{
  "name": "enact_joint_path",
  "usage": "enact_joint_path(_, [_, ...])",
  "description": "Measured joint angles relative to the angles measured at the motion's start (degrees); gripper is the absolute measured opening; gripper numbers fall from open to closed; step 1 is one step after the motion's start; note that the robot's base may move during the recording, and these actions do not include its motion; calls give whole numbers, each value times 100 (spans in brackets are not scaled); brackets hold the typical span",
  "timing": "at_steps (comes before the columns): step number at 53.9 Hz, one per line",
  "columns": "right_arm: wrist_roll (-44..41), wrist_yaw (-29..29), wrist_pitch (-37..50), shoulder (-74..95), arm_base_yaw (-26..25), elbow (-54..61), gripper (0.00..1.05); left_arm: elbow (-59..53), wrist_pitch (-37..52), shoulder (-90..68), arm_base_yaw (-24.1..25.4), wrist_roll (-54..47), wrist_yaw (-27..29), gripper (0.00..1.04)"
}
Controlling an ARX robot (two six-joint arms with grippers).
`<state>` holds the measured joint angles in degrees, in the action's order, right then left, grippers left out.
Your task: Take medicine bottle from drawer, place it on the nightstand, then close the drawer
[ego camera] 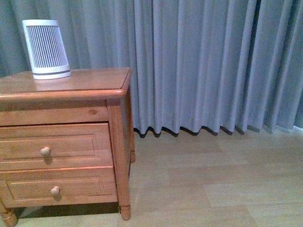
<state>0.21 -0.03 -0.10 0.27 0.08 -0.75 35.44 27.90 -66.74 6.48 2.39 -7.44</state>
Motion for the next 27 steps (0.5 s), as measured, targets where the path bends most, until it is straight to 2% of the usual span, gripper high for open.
enact_joint_path(2, [0, 0, 0, 0, 0, 0, 98, 223, 68, -494, -48, -79, 11, 98])
enact_joint_path(5, [0, 0, 0, 0, 0, 0, 98, 706, 621, -1886, -175, -501, 127, 98])
enact_joint_path(13, [0, 0, 0, 0, 0, 0, 98, 1593, 1272, -3829, -240, -942, 275, 98])
enact_joint_path(27, [-2, 0, 0, 0, 0, 0, 98, 3158, 1268, -5840, -236, -876, 173, 98])
